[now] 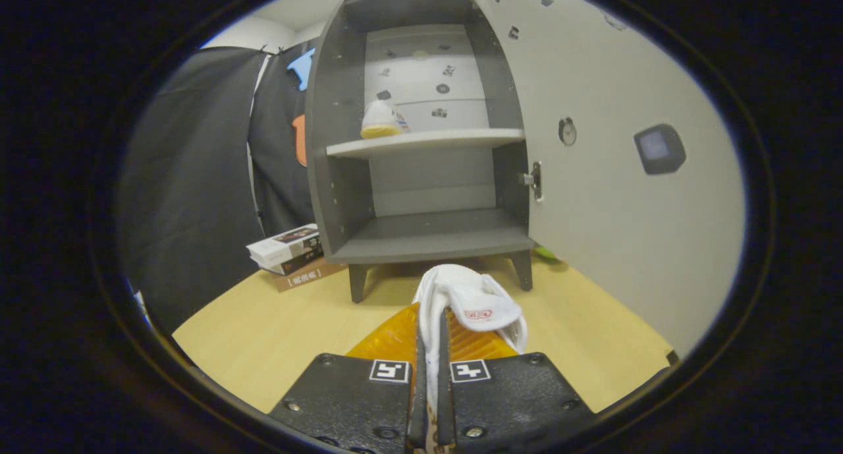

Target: Open the shoe cabinet door, grab the shoes and put them into the shoe cabinet, then close the shoe cabinet door.

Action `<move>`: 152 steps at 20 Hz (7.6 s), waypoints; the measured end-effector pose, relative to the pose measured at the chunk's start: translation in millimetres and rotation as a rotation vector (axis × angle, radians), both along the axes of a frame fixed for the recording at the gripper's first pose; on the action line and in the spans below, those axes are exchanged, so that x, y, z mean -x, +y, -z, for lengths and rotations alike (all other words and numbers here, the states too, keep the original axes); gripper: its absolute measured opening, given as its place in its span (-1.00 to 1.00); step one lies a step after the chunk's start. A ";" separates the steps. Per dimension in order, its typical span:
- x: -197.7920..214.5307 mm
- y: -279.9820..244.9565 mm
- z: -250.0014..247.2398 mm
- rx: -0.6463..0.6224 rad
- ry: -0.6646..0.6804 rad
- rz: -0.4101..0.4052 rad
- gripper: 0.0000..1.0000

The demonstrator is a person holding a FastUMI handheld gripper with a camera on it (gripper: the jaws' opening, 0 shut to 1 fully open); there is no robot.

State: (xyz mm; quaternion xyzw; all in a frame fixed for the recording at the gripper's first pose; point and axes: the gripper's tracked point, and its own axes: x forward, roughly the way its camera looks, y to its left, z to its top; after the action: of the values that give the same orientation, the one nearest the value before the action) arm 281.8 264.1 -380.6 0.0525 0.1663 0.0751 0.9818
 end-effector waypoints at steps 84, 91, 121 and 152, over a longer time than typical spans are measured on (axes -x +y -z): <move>152.1 -182.7 -366.4 0.040 -0.296 -0.019 1.00; 223.6 -278.9 -376.4 0.052 -0.459 0.100 1.00; 30.3 -412.3 -322.9 0.036 -0.309 0.399 1.00; 62.7 -150.4 -326.4 0.103 -0.344 0.097 0.82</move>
State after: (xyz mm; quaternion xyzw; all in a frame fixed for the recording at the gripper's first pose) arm 219.1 113.7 -54.2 -0.0036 -0.0030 0.0270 0.9996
